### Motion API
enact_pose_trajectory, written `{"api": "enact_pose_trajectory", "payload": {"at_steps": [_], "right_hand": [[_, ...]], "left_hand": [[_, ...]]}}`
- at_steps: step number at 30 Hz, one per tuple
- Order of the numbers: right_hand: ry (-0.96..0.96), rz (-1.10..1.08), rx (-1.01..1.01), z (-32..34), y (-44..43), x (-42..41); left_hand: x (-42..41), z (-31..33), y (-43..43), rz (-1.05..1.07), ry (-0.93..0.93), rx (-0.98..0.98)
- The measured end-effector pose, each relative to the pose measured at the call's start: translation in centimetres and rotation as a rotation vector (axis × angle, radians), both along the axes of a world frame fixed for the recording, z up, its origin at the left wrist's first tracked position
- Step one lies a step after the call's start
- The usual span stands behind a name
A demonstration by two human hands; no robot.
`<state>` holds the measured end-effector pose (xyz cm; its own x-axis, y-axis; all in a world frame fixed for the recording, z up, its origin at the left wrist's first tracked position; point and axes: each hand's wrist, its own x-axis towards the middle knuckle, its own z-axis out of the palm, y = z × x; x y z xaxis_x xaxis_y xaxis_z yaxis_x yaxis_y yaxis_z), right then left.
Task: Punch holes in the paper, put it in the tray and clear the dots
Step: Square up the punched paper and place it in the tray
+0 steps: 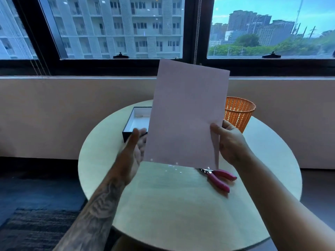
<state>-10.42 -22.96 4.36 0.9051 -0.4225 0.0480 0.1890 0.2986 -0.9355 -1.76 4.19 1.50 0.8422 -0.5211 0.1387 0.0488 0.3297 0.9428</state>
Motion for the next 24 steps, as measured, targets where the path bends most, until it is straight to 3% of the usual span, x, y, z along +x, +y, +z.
{"api": "enact_pose_trajectory", "payload": {"at_steps": [7, 13, 24], "right_hand": [[-0.043, -0.023, -0.255, 1.6, 0.7, 2.5], [-0.114, -0.129, -0.382, 4.0, 0.6, 5.4], [-0.002, -0.099, -0.292, -2.9, -0.3, 6.1]], "left_hand": [[6.7, 5.9, -3.2, 0.116, -0.037, 0.094], [8.4, 7.7, -5.3, 0.281, -0.157, 0.037], [7.0, 1.4, -6.7, 0.491, -0.152, 0.175]]}}
